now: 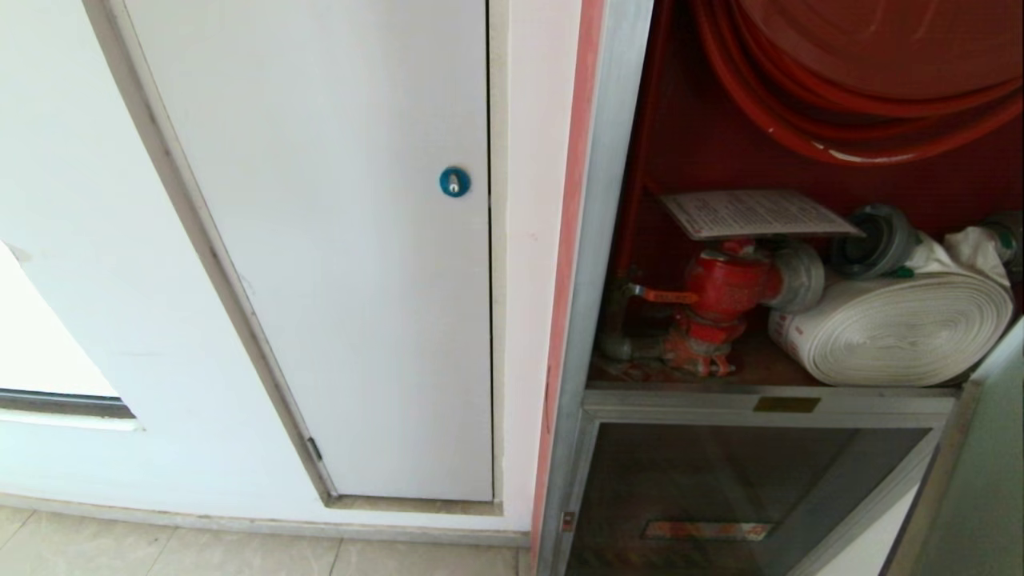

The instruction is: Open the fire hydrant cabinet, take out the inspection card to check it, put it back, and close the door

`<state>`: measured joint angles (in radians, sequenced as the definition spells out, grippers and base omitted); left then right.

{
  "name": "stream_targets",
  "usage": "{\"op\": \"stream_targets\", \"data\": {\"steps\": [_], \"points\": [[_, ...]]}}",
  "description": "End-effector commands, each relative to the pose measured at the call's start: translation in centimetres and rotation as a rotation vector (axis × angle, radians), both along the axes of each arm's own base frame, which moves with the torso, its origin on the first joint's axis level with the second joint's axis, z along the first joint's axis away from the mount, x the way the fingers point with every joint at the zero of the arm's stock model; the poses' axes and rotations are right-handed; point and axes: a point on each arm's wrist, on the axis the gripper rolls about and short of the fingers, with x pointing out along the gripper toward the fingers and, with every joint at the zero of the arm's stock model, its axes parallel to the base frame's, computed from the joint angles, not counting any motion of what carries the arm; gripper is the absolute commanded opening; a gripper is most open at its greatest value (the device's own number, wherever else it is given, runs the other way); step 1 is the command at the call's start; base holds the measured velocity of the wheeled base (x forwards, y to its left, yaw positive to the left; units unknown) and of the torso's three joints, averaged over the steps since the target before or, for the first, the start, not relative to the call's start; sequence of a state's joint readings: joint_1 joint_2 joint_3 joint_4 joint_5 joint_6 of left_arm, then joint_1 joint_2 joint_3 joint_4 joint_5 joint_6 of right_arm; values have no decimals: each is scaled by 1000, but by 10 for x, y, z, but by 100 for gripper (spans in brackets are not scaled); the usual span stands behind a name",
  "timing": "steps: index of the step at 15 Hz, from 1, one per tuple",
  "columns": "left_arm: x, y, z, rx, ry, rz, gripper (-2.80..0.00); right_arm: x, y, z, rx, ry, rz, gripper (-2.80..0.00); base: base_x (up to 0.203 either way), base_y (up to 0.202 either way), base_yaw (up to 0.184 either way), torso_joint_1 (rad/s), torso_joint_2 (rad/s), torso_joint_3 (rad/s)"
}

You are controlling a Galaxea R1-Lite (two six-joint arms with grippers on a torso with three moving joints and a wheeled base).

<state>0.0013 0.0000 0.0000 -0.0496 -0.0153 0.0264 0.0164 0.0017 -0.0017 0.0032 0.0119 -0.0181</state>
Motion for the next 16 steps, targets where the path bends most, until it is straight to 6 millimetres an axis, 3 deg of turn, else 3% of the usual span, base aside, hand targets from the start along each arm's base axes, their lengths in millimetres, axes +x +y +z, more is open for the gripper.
{"op": "stream_targets", "data": {"steps": [1, 7, 16], "points": [[2, 0, -5, -3, 22, 0, -280, 0, 0, 0, 0, 1, 1, -280, 0, 0, 0, 0, 0, 0], [2, 0, -5, -14, 21, 7, -280, 0, 0, 0, 0, 1, 1, -280, -10, 0, 2, 2, 0, 0], [2, 0, -5, -14, 20, 9, -280, 0, 0, 0, 0, 1, 1, -280, -189, 0, 0, 4, 1, 1]]}}
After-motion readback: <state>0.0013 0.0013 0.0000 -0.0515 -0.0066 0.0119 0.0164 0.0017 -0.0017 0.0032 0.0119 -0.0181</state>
